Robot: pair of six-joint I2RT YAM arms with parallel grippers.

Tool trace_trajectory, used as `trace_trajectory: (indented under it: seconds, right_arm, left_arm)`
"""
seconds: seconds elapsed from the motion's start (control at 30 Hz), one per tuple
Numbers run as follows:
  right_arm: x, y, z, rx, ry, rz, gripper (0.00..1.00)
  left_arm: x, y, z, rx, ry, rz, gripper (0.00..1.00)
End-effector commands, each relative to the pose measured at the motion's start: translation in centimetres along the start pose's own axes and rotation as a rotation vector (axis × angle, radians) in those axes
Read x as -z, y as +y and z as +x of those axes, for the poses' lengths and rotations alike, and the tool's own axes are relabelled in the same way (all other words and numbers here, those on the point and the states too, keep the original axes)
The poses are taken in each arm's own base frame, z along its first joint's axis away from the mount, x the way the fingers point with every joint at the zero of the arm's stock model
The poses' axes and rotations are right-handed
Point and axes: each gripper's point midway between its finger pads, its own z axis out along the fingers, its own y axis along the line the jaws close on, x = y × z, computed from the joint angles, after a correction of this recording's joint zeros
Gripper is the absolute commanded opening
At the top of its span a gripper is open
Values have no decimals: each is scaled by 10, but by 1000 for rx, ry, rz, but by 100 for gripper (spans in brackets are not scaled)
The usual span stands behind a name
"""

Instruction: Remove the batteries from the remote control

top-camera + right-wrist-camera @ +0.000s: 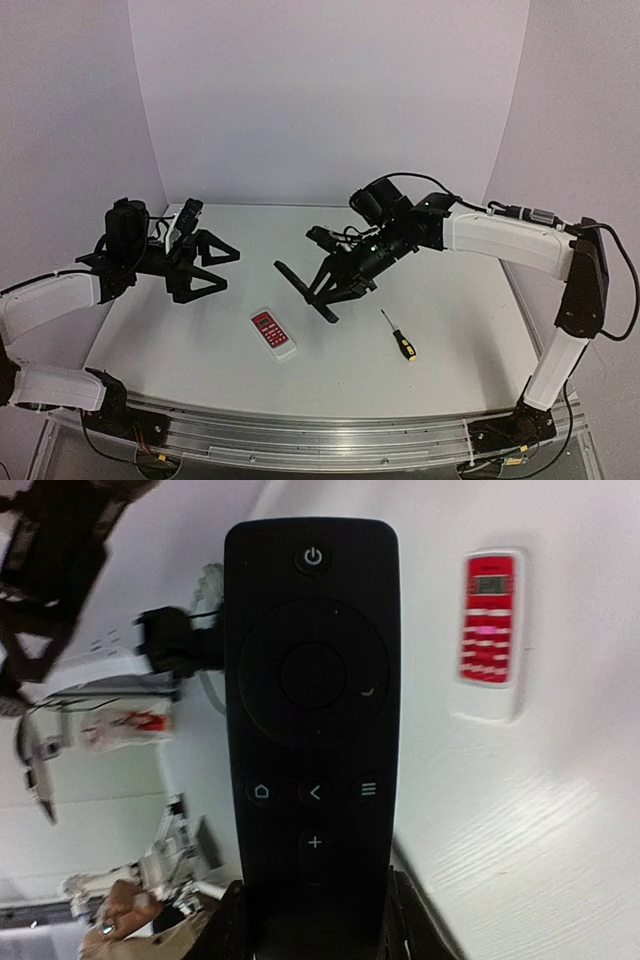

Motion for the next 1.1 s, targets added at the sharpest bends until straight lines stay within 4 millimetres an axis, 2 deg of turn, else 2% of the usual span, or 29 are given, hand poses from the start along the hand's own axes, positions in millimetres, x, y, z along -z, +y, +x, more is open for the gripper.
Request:
trace_trajectory:
  seconds: [0.0,0.17,0.27,0.43,0.57,0.7,1.07]
  right_arm:
    - [26,86,26,-24,157,-349,0]
    - [38,112,29,-21,188,-419,0]
    - [38,117,26,-16,187,-427,0]
    - [38,125,20,-7,186,-447,0]
    - [35,126,13,-13,185,-451,0]
    - [32,127,7,-20,187,-457,0]
    - [15,114,-3,-66,200,-449,0]
  left_arm:
    - [-10,-26,-23,-317,-6,259,99]
    - [-32,-29,-32,-367,-7,394,98]
    - [-37,-36,-29,-342,-23,460,93]
    - [-48,-31,-33,-326,-51,499,90]
    - [-51,-30,-38,-295,-92,497,80]
    - [-57,-21,-42,-244,-102,501,71]
    - [-50,-34,-57,-324,-152,502,71]
